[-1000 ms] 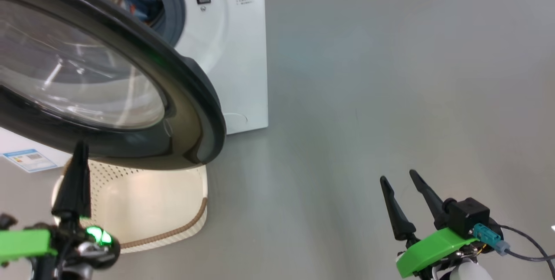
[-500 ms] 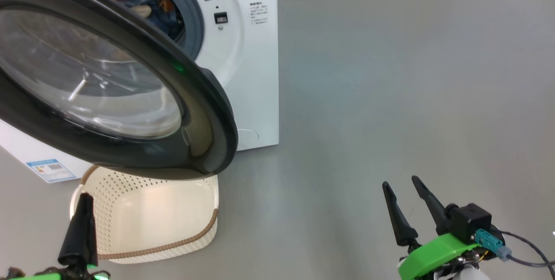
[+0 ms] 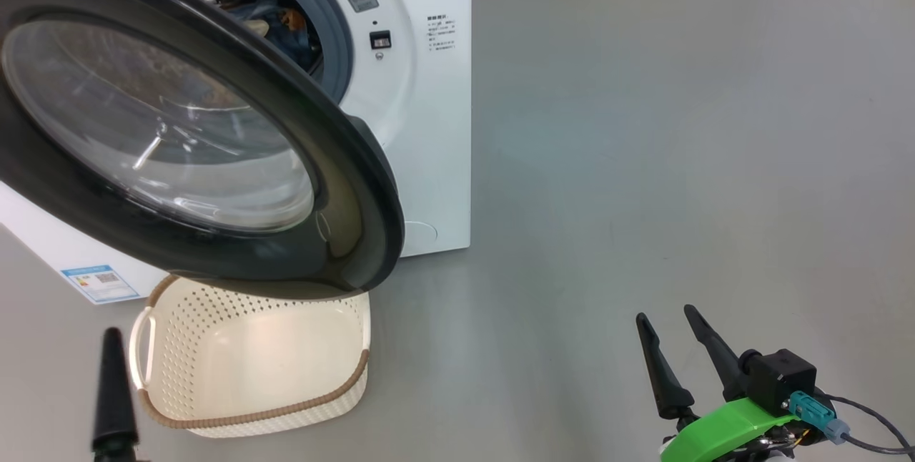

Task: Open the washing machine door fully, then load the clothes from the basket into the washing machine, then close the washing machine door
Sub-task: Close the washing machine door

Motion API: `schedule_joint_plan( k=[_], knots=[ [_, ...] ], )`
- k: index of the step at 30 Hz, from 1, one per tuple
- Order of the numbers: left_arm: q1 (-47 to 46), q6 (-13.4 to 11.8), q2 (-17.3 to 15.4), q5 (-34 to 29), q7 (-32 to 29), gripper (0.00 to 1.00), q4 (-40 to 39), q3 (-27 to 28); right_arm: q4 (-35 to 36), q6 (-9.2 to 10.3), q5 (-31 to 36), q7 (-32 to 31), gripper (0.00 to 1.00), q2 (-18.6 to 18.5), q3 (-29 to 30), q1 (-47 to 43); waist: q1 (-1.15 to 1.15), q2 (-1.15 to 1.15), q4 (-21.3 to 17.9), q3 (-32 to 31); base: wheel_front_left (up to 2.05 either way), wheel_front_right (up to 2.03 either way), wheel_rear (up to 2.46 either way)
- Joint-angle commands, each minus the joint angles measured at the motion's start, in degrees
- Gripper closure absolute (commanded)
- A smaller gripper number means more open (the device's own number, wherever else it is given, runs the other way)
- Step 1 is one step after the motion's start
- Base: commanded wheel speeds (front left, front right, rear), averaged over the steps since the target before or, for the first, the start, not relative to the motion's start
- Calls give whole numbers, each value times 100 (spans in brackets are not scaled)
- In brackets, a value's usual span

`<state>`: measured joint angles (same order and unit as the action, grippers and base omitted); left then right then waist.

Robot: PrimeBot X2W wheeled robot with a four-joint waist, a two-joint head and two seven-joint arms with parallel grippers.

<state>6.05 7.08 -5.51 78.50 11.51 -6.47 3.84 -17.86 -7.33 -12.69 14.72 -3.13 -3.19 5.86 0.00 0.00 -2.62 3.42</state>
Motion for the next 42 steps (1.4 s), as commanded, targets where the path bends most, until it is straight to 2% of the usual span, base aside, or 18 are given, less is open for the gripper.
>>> schedule_joint_plan(
  k=[1,4,5,11,17,23,30,34,42],
  knots=[
    [-46,41,-238,-349,192,0,-67,35,156,-16,11,28,0,24,-144,42,0,0,6,-14,0,0,0],
    [-17,41,-410,-1087,334,0,143,-14,161,-16,10,28,0,24,-149,30,0,0,13,-35,0,0,0],
    [-17,41,-410,-1087,334,0,143,-14,161,-16,10,28,0,24,-149,30,0,0,13,-35,0,0,0],
    [-116,41,-150,-2800,347,0,177,503,177,-16,20,28,0,24,-162,-3,0,0,13,-78,0,0,0],
    [38,41,-163,-4519,348,0,301,401,196,-16,38,28,0,25,-173,-14,0,0,-19,-91,0,0,0],
    [204,41,-58,-5804,348,0,485,464,214,-16,52,28,0,25,-163,-16,0,0,-46,-103,0,0,0],
    [338,38,200,-6634,348,0,583,748,225,-16,88,28,0,25,-141,-29,0,0,-42,-148,0,0,0],
    [360,-113,248,-6940,349,0,521,832,231,-16,99,28,0,25,-126,-31,0,0,-35,-164,0,0,0],
    [433,-329,261,-6915,349,0,505,711,240,-16,115,28,0,25,-111,-21,0,0,-38,-179,0,0,0]
  ],
)
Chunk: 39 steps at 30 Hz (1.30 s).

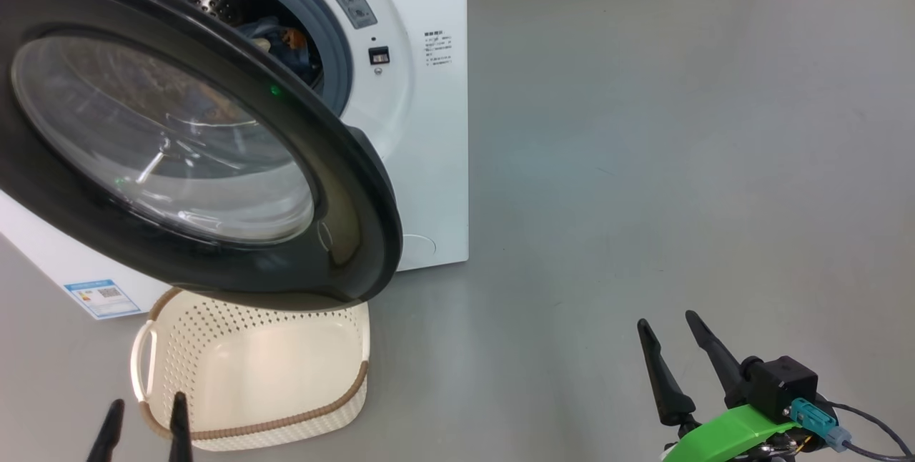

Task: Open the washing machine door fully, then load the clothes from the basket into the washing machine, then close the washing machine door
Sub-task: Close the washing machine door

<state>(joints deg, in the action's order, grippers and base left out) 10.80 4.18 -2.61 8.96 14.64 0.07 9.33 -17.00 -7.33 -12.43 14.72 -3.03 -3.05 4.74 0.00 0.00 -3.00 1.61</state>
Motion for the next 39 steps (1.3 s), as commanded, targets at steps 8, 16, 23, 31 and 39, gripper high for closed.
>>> schedule_joint_plan(
  k=[8,16,23,31,39],
  knots=[
    [0,-166,-28,114,36,0,-98,73,146,-16,96,28,0,15,-133,96,0,0,-14,18,0,0,0],
    [-8,-225,-27,172,36,0,-90,-4,142,-16,102,28,0,15,-122,108,0,0,0,27,0,0,0],
    [14,-285,-27,203,36,0,-98,-41,135,-16,122,28,100,15,-153,100,0,0,50,35,0,0,0],
    [30,-328,-27,305,36,0,-131,-56,618,-16,47,28,100,15,-27,141,0,0,82,75,0,0,0],
    [-31,-419,-27,367,36,0,-204,-55,2352,-16,-186,28,100,3,-401,382,0,0,134,191,0,0,0]
  ],
)
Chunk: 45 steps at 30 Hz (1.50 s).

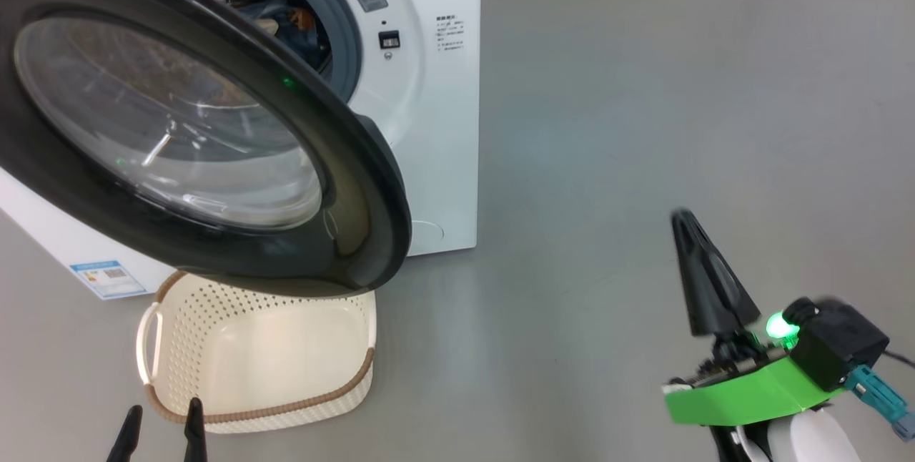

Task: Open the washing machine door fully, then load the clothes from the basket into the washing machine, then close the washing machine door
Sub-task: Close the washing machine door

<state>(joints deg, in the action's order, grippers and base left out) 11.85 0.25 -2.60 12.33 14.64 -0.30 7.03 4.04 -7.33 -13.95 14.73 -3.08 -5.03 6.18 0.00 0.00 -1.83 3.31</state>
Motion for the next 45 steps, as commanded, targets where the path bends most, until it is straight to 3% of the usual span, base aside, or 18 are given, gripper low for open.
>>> schedule_joint_plan(
  k=[1,11,17,24,34,45],
  knots=[
    [-150,-22,-28,32,36,0,-168,166,443,-16,-73,27,100,-12,-319,278,0,0,35,38,0,0,0],
    [-378,29,-28,20,36,0,-159,103,1528,-16,-335,27,100,-720,-1639,779,0,0,403,219,0,0,0],
    [-463,56,-28,81,36,0,-170,6,1358,-16,-347,27,100,-1236,-2613,1097,0,0,666,295,0,0,0],
    [-607,89,-28,90,36,0,-229,-111,833,-16,-474,27,100,-1472,-3331,1396,0,0,1072,403,0,0,0],
    [-823,35,-28,234,36,0,-415,-409,29,-16,-639,27,100,-1697,-4015,1679,0,0,1566,807,0,0,0],
    [-1248,-162,-28,456,36,0,-524,-886,-628,-16,-650,27,100,-1766,-3877,2201,0,0,1784,1630,0,0,0]
  ],
)
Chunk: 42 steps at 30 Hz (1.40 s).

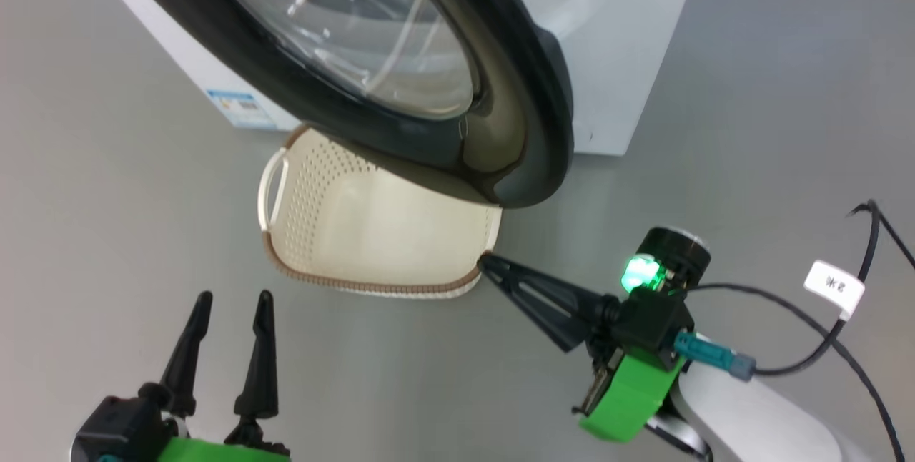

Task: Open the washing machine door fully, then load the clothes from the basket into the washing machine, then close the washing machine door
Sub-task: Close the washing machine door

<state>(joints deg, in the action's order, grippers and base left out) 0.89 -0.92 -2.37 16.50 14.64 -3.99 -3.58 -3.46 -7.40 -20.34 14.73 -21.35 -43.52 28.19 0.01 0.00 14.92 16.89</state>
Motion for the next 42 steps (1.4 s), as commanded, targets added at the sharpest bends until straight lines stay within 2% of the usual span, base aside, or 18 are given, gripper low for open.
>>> schedule_joint_plan(
  k=[1,17,25,42],
  knots=[
    [-186,-55,-51,49,36,0,-154,160,79,-9,-2,27,100,78,-8,59,-1,0,102,330,0,0,0],
    [-720,-40,-51,121,36,0,-123,63,-600,-9,185,27,100,477,539,914,-1,0,-106,868,0,0,0],
    [-830,-10,-51,113,36,0,-62,-27,-881,-9,254,27,100,709,1124,1350,-1,0,-192,1026,0,0,0],
    [-1140,16,-51,341,36,0,-49,-256,-1513,-9,-19,27,100,732,1687,2797,-1,0,-39,1569,0,0,0]
  ],
)
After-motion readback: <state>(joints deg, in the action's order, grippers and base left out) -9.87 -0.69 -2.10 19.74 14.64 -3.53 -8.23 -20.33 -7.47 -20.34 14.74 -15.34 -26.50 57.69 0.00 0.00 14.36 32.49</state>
